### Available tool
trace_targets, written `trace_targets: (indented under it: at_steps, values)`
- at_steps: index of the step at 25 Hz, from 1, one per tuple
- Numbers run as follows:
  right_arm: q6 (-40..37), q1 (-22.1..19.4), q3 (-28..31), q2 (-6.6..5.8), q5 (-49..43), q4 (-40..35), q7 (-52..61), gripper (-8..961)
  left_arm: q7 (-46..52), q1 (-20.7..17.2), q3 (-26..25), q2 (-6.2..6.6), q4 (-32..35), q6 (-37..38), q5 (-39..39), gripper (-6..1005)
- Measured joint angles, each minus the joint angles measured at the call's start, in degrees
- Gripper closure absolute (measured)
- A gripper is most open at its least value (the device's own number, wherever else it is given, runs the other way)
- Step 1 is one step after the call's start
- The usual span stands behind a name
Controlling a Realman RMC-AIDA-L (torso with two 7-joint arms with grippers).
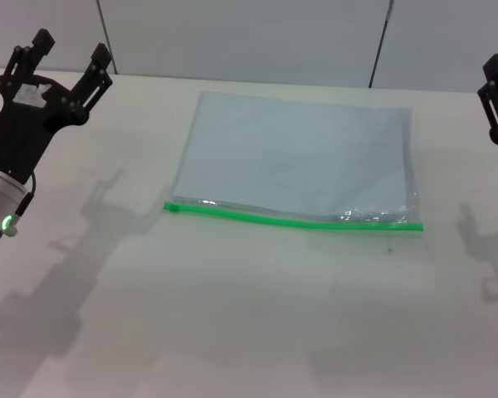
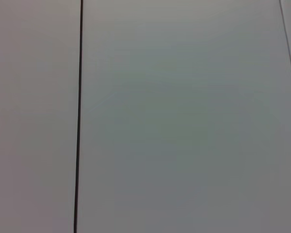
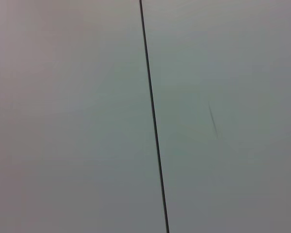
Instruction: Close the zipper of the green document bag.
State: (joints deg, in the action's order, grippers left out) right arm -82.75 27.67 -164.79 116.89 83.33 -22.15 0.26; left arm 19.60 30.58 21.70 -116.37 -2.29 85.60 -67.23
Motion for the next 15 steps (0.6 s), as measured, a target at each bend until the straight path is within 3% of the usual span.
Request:
trace_targets:
  at_steps: [15]
  values:
    - [0.02,0.06,0.0,0.0,-0.01,-0.09,0.0,253,-0.15,0.0,0.0,0.0,0.0,0.0,0.0,151]
